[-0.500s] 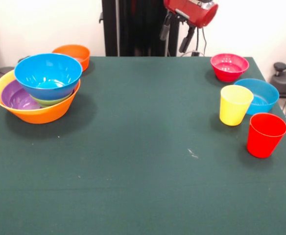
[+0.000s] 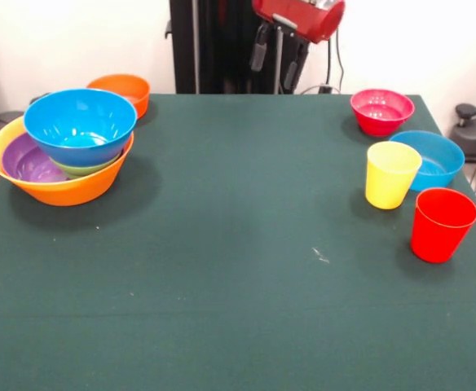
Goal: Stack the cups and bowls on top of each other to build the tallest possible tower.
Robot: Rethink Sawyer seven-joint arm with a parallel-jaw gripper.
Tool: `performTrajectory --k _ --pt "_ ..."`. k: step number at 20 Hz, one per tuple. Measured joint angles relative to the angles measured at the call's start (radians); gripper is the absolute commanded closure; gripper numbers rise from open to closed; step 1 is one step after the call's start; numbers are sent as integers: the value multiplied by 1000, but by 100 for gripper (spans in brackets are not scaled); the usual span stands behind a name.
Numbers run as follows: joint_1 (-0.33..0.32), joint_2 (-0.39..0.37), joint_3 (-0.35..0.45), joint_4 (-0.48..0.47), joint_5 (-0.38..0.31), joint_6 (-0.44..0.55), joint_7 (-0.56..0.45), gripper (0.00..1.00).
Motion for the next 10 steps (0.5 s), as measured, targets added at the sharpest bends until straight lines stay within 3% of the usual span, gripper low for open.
performTrajectory --k 10 --pt "109 72 5 -97 -26 -33 0 0"
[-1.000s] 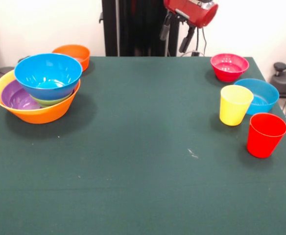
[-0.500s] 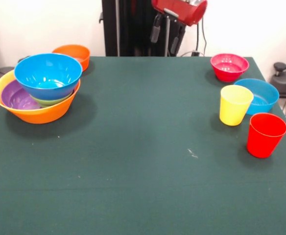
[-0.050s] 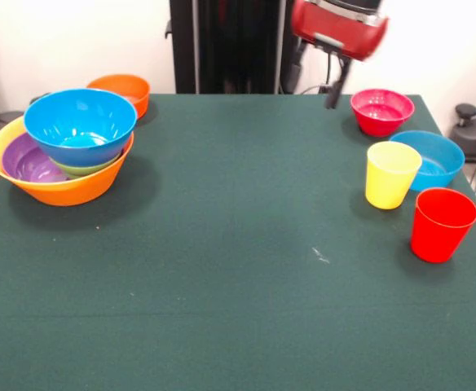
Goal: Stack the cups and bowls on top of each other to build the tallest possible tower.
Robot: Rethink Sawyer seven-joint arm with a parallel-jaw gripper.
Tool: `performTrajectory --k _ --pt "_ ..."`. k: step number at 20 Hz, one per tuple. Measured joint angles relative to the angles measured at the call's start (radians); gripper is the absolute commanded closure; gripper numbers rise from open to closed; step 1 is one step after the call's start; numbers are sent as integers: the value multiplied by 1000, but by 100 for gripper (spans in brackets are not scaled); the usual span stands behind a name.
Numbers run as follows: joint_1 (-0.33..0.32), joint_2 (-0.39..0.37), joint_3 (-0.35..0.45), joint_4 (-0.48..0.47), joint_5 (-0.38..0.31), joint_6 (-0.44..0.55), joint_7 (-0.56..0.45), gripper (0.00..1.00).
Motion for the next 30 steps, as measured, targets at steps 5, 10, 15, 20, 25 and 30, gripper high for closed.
performTrajectory --k 5,10,15,20,25,30 --pt "49 45 0 -57 0 0 0 0" --pt "77 82 -2 -97 0 0 0 0" --pt "87 104 -6 -117 0 0 0 0" --pt "88 120 -15 -131 0 0 0 0" --pt "88 128 -27 -137 0 0 0 0" --pt "90 129 -38 -154 0 0 0 0"
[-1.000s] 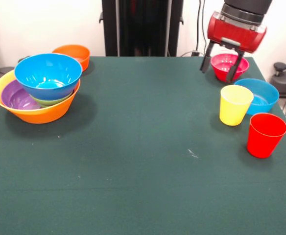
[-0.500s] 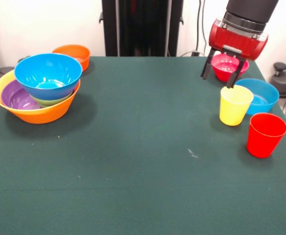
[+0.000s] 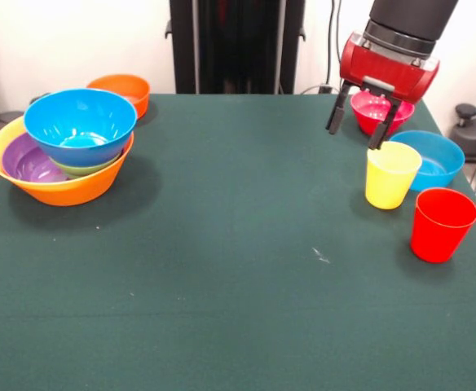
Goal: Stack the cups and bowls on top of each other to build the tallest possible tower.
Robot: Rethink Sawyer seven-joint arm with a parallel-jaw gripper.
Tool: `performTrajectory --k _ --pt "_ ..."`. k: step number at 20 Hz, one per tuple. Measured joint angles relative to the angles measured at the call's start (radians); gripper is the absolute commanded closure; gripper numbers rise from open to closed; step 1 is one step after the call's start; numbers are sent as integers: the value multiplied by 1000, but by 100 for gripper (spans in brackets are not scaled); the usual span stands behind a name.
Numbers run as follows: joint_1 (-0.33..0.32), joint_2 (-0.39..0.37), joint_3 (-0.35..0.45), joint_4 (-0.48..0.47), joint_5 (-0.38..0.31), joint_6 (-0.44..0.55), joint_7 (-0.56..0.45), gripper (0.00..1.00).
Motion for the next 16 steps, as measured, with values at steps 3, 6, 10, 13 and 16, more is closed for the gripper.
performTrajectory --k 3,6,10,13,16 --pt "3 0 -5 -9 0 0 0 0" --pt "6 0 -12 -19 0 0 0 0" --pt "6 0 -13 -24 0 0 0 0" --pt "6 0 -13 -25 0 0 0 0" --pt "7 1 -15 -26 0 -1 0 0"
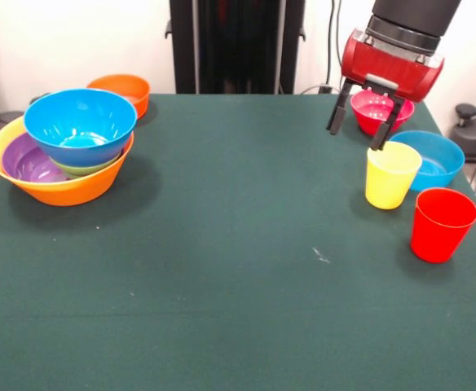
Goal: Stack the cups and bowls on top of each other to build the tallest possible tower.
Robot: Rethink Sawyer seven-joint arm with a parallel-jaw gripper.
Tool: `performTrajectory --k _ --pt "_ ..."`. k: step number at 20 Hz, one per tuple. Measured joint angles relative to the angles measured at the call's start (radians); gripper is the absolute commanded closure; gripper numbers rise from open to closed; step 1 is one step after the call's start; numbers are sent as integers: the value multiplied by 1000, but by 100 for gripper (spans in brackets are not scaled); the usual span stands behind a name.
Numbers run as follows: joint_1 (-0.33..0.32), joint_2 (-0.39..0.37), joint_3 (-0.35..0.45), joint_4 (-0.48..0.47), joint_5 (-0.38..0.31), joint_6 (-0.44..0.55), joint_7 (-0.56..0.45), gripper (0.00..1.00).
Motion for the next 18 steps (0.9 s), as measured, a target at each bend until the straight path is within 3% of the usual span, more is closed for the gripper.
performTrajectory --k 9,18 --pt "53 43 -45 -14 0 -53 0 0" --pt "183 116 -141 -16 1 -148 0 0"
